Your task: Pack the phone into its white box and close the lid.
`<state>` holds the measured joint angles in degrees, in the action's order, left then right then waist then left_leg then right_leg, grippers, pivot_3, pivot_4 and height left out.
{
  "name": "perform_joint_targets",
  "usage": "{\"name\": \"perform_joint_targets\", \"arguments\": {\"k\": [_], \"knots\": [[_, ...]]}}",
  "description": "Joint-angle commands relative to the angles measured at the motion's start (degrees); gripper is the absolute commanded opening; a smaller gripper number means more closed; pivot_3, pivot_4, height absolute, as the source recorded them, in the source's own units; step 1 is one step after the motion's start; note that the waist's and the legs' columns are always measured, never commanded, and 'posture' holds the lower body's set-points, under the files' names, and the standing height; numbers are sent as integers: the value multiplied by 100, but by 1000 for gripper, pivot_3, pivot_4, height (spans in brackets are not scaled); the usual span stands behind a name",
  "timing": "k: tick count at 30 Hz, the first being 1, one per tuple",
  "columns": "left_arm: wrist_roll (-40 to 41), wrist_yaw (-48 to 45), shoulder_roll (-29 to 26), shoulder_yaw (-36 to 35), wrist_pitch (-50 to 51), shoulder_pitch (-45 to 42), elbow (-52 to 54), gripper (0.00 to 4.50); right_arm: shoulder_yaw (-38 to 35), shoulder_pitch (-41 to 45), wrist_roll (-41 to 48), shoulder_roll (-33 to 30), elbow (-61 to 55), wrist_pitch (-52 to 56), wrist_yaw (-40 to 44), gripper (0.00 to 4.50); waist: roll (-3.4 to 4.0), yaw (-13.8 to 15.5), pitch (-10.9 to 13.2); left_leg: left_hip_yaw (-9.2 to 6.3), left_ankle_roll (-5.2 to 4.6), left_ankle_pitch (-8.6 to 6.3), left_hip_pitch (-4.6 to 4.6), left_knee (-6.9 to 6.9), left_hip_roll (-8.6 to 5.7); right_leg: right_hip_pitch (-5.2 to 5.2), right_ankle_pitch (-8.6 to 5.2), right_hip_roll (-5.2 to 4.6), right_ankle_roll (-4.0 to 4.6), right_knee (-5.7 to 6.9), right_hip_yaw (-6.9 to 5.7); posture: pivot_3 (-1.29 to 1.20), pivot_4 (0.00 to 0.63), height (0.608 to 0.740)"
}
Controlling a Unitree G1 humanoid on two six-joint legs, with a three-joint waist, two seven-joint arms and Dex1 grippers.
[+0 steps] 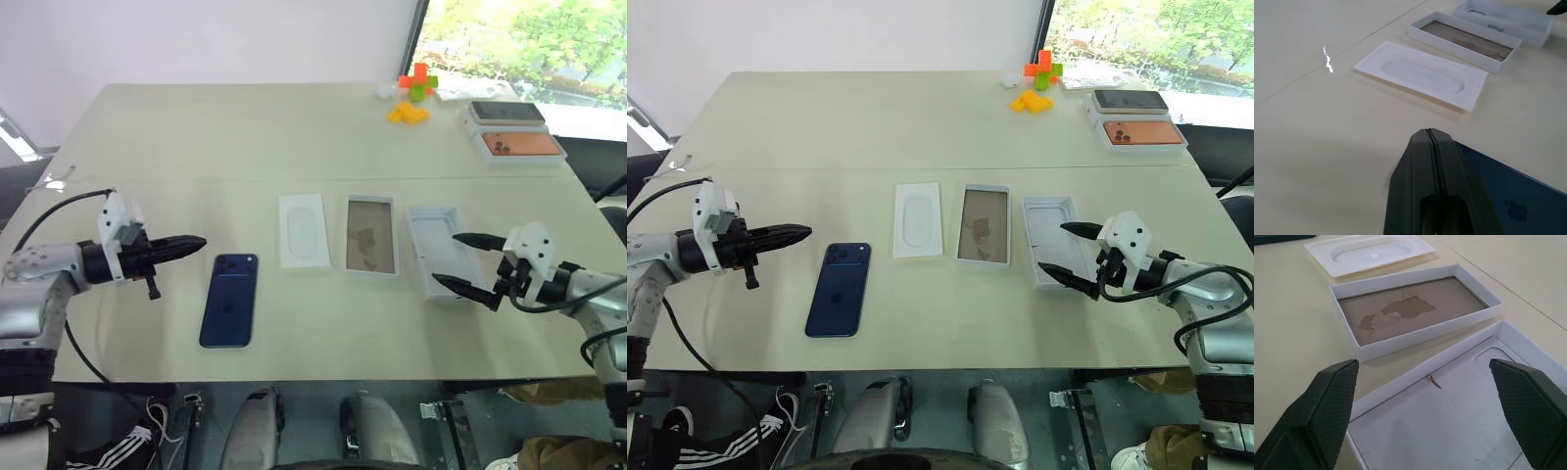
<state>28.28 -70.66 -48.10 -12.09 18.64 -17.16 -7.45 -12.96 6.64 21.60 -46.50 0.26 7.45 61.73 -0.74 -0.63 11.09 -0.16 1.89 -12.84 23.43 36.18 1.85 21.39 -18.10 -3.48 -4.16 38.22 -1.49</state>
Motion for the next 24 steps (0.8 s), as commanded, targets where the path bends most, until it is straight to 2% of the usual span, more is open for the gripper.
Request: {"name": "perform_joint_targets", "arguments": {"k": [1,5,7,11,19,24], "knots": [[189,248,0,-60,565,-263,-13,0,35,252,155,54,-498,325,-244,4469,0,-5,0,0,0,0,0,1,0,1,0,2,0,1,0,0,150,739],[175,665,329,-63,755,-532,-22,0,344,469,77,224,-893,701,-560,4469,-1,0,0,-4,1,1,-2,6,1,0,0,4,-1,8,-1,0,150,739],[373,1123,660,-97,1191,-681,197,0,496,561,-56,292,-910,703,-656,4469,-1,2,0,-4,2,1,-1,6,1,0,1,4,-1,8,0,0,150,739],[42,1858,934,204,1620,-890,243,0,616,712,-4,348,-1021,698,-645,4469,-1,16,0,-3,2,1,3,6,-6,-1,3,-2,-7,7,0,0,150,739],[212,2362,1288,392,2532,-1289,296,0,957,1082,-82,414,-1152,944,-784,4469,-3,0,0,-7,5,3,1,6,-3,0,5,8,-8,10,0,0,150,739],[874,3058,1995,88,3851,-1669,302,0,1012,1015,-148,454,-1083,876,-788,4469,-8,19,2,-8,6,4,6,10,-7,-1,5,2,-10,8,0,0,150,739]]}}
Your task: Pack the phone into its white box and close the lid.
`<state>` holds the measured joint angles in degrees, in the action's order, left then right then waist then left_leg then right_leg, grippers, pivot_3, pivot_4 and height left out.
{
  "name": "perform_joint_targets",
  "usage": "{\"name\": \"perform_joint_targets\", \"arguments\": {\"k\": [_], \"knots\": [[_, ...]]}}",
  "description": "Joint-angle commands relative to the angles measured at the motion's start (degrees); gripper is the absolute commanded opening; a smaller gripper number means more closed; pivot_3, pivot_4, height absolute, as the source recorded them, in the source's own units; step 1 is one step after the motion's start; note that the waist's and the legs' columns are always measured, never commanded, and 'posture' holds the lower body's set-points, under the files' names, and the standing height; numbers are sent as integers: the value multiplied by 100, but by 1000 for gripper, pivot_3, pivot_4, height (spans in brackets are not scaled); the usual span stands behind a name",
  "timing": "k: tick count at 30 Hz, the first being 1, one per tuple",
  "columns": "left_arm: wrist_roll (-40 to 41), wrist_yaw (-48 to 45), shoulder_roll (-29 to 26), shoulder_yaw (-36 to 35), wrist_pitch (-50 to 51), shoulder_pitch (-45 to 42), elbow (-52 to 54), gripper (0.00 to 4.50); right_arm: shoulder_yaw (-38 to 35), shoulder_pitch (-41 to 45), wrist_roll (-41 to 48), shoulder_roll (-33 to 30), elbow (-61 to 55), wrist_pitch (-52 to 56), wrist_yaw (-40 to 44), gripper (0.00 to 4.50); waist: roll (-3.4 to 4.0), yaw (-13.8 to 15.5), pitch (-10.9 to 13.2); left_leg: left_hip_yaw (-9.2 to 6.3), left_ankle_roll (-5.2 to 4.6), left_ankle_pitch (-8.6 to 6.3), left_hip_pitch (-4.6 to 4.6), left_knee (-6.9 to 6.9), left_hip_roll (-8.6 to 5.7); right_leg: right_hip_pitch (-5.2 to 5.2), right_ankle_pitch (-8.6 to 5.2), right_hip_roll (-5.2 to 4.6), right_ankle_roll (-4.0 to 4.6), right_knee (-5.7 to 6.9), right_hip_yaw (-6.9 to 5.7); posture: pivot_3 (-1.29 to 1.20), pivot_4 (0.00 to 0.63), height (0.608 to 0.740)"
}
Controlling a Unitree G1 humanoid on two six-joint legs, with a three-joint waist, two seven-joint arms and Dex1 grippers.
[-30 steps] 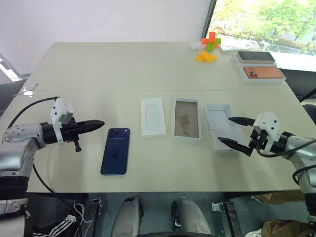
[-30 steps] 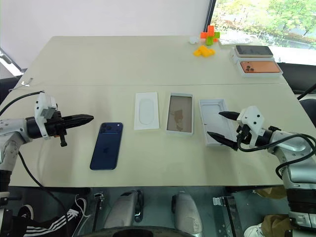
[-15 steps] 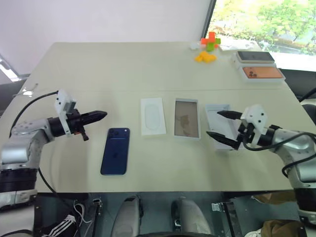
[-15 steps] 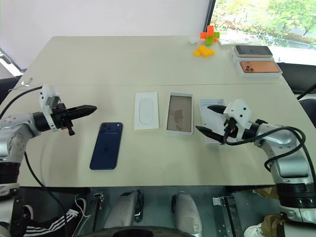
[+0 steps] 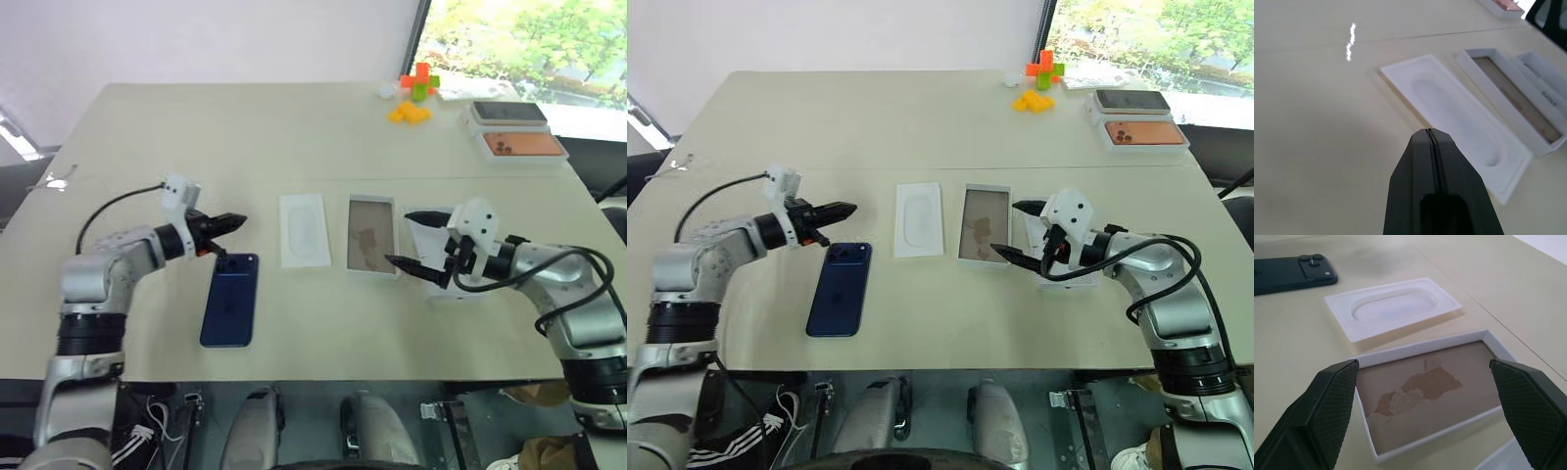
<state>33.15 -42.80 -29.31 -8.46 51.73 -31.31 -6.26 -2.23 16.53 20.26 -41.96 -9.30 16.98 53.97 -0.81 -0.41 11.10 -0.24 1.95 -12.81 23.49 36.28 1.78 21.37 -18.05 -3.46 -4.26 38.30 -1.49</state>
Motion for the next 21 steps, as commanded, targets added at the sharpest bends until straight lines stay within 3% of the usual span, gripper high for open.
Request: {"name": "perform_joint_targets", "arguments": {"k": [1,6,10,16,21], "knots": [[405,368,164,-270,668,-298,209,0,-66,21,-13,-1,-128,-70,-15,4469,-1,-13,1,0,1,0,1,1,-1,1,1,-1,-2,0,0,0,150,739],[490,432,253,-200,760,-462,265,0,-102,-19,-23,-9,-162,-90,-16,4469,-1,-37,1,-1,9,5,-3,-3,0,2,2,7,-2,2,1,0,150,739],[666,598,312,-317,1038,-491,356,1295,-124,-69,-39,-8,-181,-113,-32,4500,-1,-23,1,-1,11,7,-5,-5,3,2,2,11,-2,2,1,0,150,739],[381,1084,243,-309,941,-529,419,4374,-129,-94,-60,20,-164,-151,-47,4500,-1,-22,1,-1,13,8,-4,-3,1,0,2,4,-2,2,2,0,150,739],[339,1455,246,-346,1216,-549,414,4447,-99,-86,-85,20,-153,-225,-26,4500,-1,-20,1,-1,16,9,-4,-4,0,0,2,5,-2,2,2,0,150,739]]}}
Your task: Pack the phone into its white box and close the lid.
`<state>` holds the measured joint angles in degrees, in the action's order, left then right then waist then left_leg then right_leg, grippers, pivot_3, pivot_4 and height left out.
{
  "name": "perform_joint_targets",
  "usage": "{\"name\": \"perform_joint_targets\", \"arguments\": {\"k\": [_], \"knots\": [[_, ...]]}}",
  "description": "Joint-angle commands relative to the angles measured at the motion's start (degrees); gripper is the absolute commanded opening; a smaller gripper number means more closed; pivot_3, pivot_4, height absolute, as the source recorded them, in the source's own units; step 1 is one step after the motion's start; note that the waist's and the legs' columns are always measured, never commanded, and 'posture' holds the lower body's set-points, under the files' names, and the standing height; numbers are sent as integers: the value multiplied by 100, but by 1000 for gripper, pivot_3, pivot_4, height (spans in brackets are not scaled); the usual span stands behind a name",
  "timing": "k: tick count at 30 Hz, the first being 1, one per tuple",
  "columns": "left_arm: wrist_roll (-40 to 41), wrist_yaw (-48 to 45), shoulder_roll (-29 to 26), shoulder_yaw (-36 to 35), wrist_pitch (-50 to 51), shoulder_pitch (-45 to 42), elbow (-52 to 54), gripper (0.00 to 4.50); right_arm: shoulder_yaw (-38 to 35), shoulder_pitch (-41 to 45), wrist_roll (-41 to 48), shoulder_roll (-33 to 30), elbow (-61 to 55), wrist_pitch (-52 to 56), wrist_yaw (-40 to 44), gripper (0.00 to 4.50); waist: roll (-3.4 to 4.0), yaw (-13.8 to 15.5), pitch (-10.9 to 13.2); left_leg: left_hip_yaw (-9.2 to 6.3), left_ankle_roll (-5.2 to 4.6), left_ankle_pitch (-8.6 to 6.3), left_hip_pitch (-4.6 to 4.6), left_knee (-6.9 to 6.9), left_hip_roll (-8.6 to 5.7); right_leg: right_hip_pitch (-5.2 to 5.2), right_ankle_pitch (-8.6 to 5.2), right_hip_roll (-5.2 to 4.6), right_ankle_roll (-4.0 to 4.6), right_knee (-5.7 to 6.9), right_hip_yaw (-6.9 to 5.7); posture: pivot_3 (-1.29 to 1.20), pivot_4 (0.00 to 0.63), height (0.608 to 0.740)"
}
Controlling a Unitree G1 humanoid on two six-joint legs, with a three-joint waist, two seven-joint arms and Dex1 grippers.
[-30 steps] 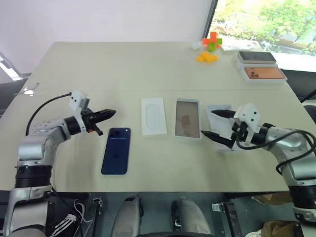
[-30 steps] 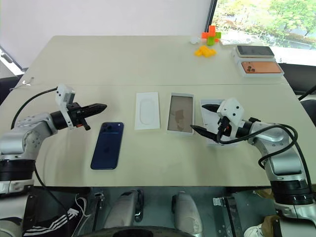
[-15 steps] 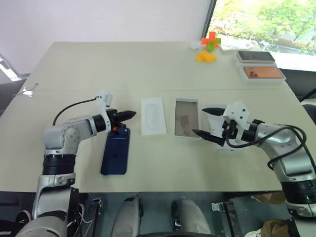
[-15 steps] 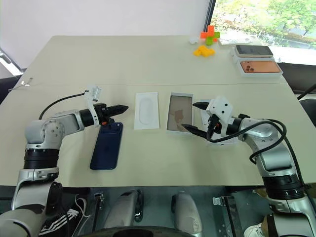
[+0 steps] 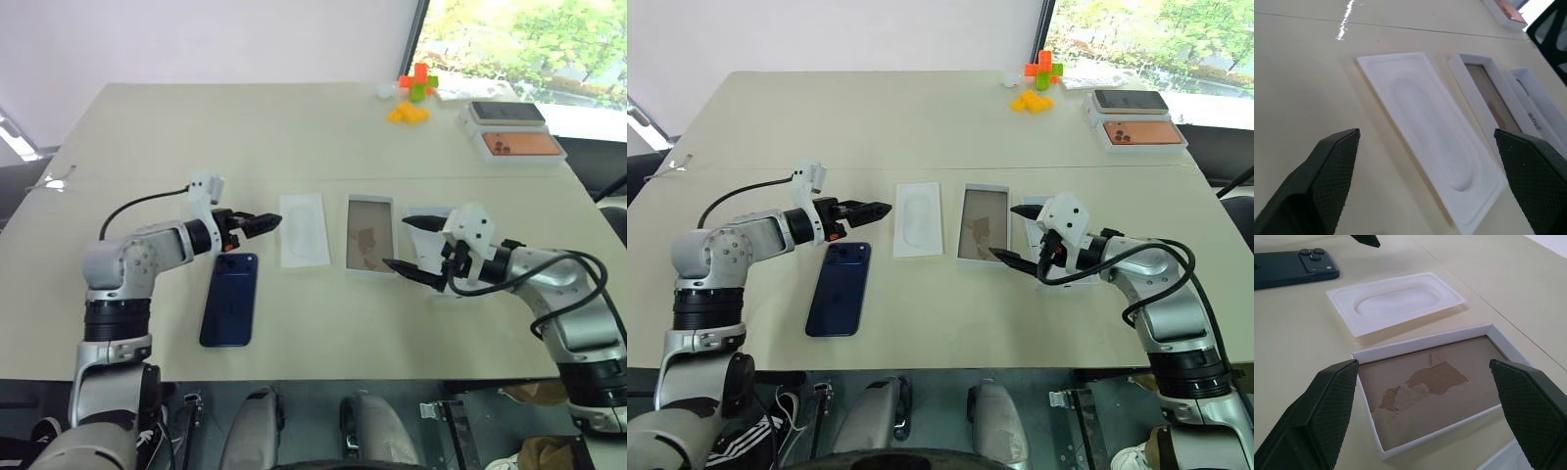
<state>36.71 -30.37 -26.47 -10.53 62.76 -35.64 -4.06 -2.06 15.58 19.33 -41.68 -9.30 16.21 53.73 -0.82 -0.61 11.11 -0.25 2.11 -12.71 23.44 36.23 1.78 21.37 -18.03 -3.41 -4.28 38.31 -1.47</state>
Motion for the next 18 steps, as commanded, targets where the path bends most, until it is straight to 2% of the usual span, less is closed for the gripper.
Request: {"name": "perform_joint_targets", "arguments": {"k": [1,4,8,12,14,18], "knots": [[93,265,26,-214,256,-73,203,4447,-108,34,11,-10,-170,-151,7,4500,0,0,0,0,0,0,0,0,0,0,0,0,0,0,0,0,150,739],[331,580,351,-404,752,57,257,4447,-69,139,34,-13,-228,-124,37,4500,0,0,0,0,0,0,0,0,0,0,0,-2,0,0,0,0,150,739],[153,953,601,-388,779,-101,215,4447,-30,215,75,12,-267,-54,49,4500,-2,3,1,-1,4,2,1,1,-1,0,1,-3,-2,0,0,0,150,739],[19,956,634,-75,700,-142,233,4447,-17,210,54,33,-211,-82,52,4500,-2,3,1,-1,10,6,1,0,-3,-1,1,-1,-2,0,-1,0,150,739],[198,1051,851,-274,883,-235,160,4447,-14,201,40,37,-197,-98,44,4500,-2,3,1,-1,11,6,0,-1,-3,-1,1,-1,-2,0,0,0,150,739],[46,1194,1032,-189,882,-292,-4,4447,3,193,14,52,-182,-127,24,4500,-2,5,1,-1,12,7,1,-1,-4,-1,1,-3,-2,0,0,0,150,739]]}}
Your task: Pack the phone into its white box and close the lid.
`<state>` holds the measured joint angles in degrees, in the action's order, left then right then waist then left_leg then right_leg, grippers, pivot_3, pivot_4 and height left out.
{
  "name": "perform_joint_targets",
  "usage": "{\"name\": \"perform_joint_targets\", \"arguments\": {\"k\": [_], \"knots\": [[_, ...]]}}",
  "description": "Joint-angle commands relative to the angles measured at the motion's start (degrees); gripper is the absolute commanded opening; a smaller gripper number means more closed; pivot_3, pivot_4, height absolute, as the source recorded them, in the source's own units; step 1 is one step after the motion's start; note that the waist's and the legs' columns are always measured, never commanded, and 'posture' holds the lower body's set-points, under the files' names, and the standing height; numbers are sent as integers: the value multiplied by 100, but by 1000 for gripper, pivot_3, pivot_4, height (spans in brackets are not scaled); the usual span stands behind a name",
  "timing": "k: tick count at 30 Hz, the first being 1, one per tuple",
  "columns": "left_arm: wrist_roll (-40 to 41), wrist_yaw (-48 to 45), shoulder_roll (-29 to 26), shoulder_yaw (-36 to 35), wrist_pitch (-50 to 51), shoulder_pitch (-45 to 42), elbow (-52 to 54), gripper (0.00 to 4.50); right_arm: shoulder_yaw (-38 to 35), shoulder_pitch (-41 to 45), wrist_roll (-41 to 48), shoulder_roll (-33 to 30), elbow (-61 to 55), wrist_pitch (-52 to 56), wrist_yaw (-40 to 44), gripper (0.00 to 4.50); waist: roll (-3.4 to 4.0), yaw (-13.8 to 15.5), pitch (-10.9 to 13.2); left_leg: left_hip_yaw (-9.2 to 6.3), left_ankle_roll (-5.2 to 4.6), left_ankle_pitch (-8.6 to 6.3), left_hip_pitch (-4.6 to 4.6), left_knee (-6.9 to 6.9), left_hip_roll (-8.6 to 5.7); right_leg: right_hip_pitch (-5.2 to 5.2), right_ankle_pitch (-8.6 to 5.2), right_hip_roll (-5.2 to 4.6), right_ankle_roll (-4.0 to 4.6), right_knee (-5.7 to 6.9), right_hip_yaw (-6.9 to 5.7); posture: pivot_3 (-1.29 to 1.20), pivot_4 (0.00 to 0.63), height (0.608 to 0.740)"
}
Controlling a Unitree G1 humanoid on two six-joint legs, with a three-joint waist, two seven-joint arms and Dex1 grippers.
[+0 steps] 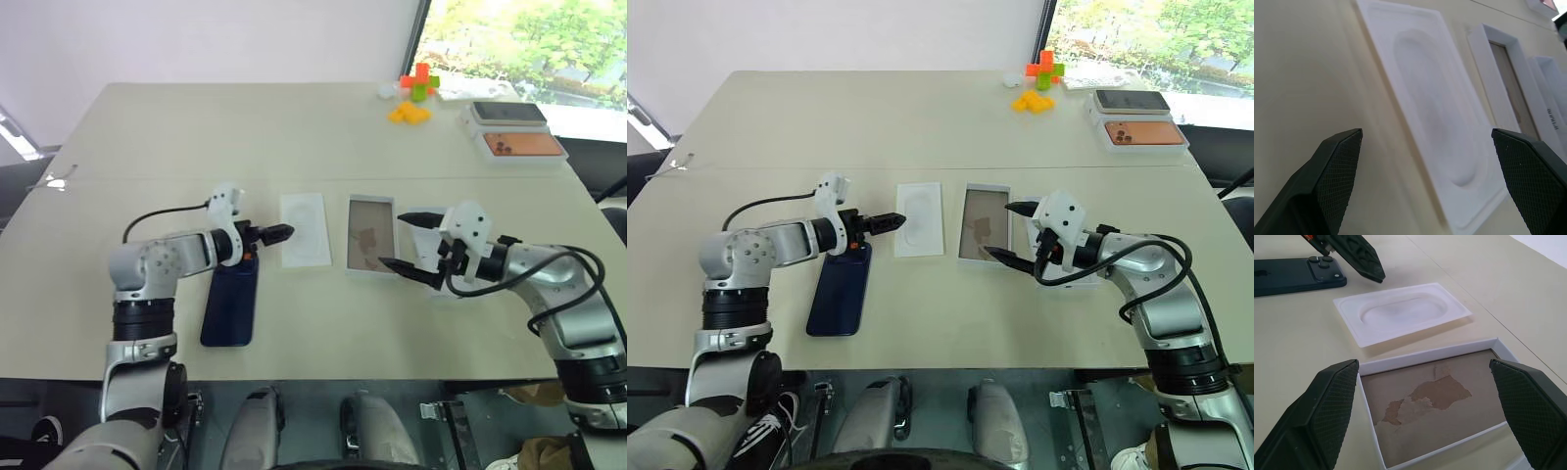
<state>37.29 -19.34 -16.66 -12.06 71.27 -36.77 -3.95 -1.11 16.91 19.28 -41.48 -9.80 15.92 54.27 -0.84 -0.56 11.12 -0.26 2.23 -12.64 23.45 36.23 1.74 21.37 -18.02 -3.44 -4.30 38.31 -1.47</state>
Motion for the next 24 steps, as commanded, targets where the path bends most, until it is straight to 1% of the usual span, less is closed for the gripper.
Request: {"name": "perform_joint_targets", "arguments": {"k": [1,9,11,12,14,16,18,20,21,24], "knots": [[-78,54,38,50,-72,-183,-33,4447,-88,63,15,34,-135,-95,-38,4500,0,0,0,0,1,0,0,0,-1,0,0,1,0,0,0,0,150,739],[-282,109,193,201,-195,-357,-320,4447,-101,45,9,33,-130,-116,-77,4500,0,0,0,1,14,8,0,-2,-6,-1,0,5,0,0,-2,0,150,739],[-376,80,133,319,-216,-321,-342,4447,-103,44,-15,19,-135,-129,-92,4500,0,0,0,2,14,8,0,-3,-4,-1,0,5,0,0,-2,0,150,739],[-343,134,179,205,-152,-312,-408,4214,-120,40,2,14,-140,-117,-91,4500,0,0,0,2,15,9,0,-3,-5,-1,0,5,0,0,-2,0,150,739],[-306,154,233,100,-143,-279,-478,3535,-128,18,0,5,-152,-113,-94,4500,0,1,0,2,16,9,0,-3,-5,-1,0,5,0,0,-2,0,150,739],[-319,179,250,88,-136,-267,-509,2507,-130,11,6,7,-158,-108,-97,4500,0,0,0,1,17,10,-1,-2,-5,-2,0,5,0,0,-3,0,150,739],[-344,191,273,94,-167,-260,-522,1577,-135,15,22,15,-164,-98,-100,4500,0,0,0,1,17,10,0,-2,-5,-1,0,4,-1,0,-2,0,150,739],[-306,205,321,79,-149,-267,-499,443,-129,17,21,17,-165,-97,-105,4500,0,2,0,0,17,10,0,-3,-4,-1,0,4,-1,0,-2,0,150,739],[-304,184,328,112,-162,-270,-487,9,-122,19,24,19,-173,-94,-106,4500,0,8,0,1,17,10,0,-4,-4,-1,0,4,-1,0,-3,0,150,739],[-285,255,419,51,-150,-280,-474,9,-109,42,33,24,-199,-68,-121,4500,-1,6,-1,2,17,10,-1,-3,-4,-4,0,4,-1,0,-5,0,150,739]]}}
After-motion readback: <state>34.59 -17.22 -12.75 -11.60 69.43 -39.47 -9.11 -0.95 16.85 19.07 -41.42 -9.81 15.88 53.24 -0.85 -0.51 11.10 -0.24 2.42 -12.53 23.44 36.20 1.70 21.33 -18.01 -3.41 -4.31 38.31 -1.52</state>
